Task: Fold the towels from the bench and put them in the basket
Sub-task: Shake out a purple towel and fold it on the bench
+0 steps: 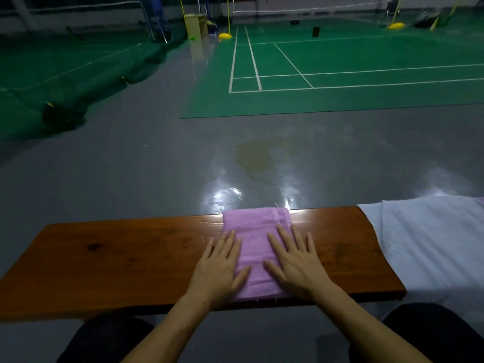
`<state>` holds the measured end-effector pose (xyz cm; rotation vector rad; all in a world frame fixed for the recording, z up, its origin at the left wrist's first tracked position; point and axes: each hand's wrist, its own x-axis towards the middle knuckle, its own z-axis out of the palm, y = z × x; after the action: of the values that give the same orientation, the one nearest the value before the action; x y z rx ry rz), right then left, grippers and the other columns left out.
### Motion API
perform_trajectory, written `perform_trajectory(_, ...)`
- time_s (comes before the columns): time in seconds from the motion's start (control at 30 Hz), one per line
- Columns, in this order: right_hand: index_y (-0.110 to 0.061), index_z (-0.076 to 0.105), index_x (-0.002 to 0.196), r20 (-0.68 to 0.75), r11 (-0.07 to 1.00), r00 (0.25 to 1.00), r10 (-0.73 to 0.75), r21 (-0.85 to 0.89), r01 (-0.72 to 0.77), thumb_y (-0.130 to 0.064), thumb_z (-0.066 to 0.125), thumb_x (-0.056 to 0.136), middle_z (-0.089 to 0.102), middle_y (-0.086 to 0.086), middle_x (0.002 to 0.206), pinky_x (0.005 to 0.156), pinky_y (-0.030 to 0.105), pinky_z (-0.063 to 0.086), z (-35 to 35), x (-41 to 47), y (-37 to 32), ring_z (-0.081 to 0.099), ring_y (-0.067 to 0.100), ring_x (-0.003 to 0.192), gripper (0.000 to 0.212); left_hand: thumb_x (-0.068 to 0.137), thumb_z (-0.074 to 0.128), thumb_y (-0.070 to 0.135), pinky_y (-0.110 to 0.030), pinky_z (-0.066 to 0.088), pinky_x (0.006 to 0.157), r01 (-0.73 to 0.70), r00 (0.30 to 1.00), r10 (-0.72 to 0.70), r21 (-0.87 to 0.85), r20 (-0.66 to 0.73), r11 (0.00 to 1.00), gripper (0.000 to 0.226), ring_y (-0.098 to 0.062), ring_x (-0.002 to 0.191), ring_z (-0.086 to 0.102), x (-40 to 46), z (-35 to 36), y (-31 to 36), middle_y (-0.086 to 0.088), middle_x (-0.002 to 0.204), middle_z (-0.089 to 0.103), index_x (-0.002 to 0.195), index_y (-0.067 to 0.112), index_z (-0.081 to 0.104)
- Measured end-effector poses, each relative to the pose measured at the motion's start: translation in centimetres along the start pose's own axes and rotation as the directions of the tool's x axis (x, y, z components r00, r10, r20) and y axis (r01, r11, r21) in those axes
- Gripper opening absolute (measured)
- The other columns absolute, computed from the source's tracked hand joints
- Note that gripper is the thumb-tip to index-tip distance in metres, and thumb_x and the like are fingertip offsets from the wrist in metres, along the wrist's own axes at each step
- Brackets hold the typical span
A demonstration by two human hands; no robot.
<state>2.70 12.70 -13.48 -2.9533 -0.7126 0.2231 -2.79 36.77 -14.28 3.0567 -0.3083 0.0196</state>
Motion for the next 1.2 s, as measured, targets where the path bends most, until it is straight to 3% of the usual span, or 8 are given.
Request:
perform_trajectory(0.1,-0.029,0.018,0.166,0.000,0.999,1.000,-0.007,0.044,0.007,-0.073,0.026,0.102,0.009,0.005,0.175,0.130,0.053,0.009,-1.9,-1.9,0.8,0.007,0.031,0.161,0.077,0.099,0.041,0.065,-0.043,0.025,0.125,-0.032,0.997,0.030,-0.029,-0.064,0.999,0.068,-0.027,0.152,0.039,-1.3,-2.0,-1.0,-0.006,0.164,0.042,0.150,0.022,0.055)
perform_trajectory(0.2,-0.040,0.045,0.152,-0.046,0.980,0.996,-0.071,0.181,0.078,-0.066,0.047,0.100,0.036,-0.010,0.164,0.122,0.036,0.032,-3.6,-4.7,1.8,0.032,0.012,0.150,0.058,0.092,0.057,0.063,-0.033,0.046,0.112,-0.145,0.985,0.128,-0.165,-0.112,0.976,0.049,-0.012,0.136,0.053,-3.1,-3.8,-1.6,0.009,0.149,0.057,0.130,0.033,0.067)
perform_trajectory(0.3,-0.046,0.050,0.146,0.012,0.948,0.995,-0.098,0.304,0.090,-0.063,0.055,0.099,0.042,-0.018,0.156,0.115,0.027,0.040,-3.9,-6.4,2.0,0.037,0.002,0.140,0.050,0.088,0.063,0.068,-0.023,0.049,0.104,-0.161,0.986,0.147,-0.219,-0.081,0.962,0.049,0.003,0.128,0.052,-4.4,-4.7,-1.8,0.021,0.143,0.058,0.126,0.038,0.068)
perform_trajectory(0.53,-0.046,0.058,0.141,-0.077,0.983,0.990,-0.118,0.131,0.128,-0.068,0.057,0.095,0.050,-0.015,0.147,0.106,0.027,0.044,-2.8,-5.1,1.9,0.045,0.009,0.131,0.052,0.081,0.062,0.076,-0.026,0.053,0.098,-0.150,0.988,0.143,-0.127,-0.062,0.981,0.059,0.000,0.123,0.058,-3.1,-3.7,-2.1,0.022,0.140,0.061,0.125,0.037,0.070)
perform_trajectory(0.7,-0.039,0.068,0.124,-0.181,0.991,0.978,-0.101,0.070,0.116,-0.062,0.058,0.097,0.059,-0.012,0.135,0.099,0.026,0.047,-2.0,-3.7,1.8,0.049,0.012,0.122,0.037,0.086,0.058,0.059,-0.028,0.054,0.081,-0.134,0.986,0.130,-0.033,-0.105,0.990,0.031,-0.005,0.101,0.060,-1.8,-3.4,-1.5,0.019,0.115,0.067,0.101,0.035,0.070)
perform_trajectory(0.8,-0.033,0.068,0.113,-0.196,0.989,0.975,-0.107,0.078,0.124,-0.058,0.056,0.096,0.057,-0.010,0.130,0.097,0.029,0.051,-1.7,-2.9,1.5,0.046,0.012,0.117,0.033,0.083,0.054,0.051,-0.027,0.053,0.073,-0.089,0.990,0.074,-0.131,-0.118,0.987,0.022,-0.003,0.088,0.055,-1.3,-3.7,-1.1,0.017,0.100,0.065,0.092,0.034,0.064)
perform_trajectory(0.97,-0.033,0.065,0.099,-0.181,0.896,0.981,-0.073,0.419,0.145,-0.053,0.061,0.091,0.059,-0.021,0.122,0.096,0.024,0.050,-2.8,-3.3,1.4,0.045,0.000,0.117,0.022,0.084,0.069,0.037,-0.030,0.061,0.074,0.003,0.998,-0.044,-0.612,-0.053,0.791,0.009,-0.004,0.091,0.069,-1.7,-5.7,-1.2,0.019,0.099,0.073,0.090,0.030,0.066)
perform_trajectory(1.2,-0.030,0.066,0.093,-0.108,0.721,0.994,0.012,0.690,0.066,-0.039,0.067,0.099,0.070,-0.013,0.088,0.068,0.021,0.056,-4.4,-4.9,1.3,0.068,0.006,0.084,0.011,0.090,0.079,0.019,-0.043,0.063,0.063,0.070,0.994,-0.109,-0.817,0.008,0.573,0.011,-0.022,0.076,0.075,-2.9,-7.6,-0.4,-0.001,0.085,0.076,0.093,0.019,0.068)
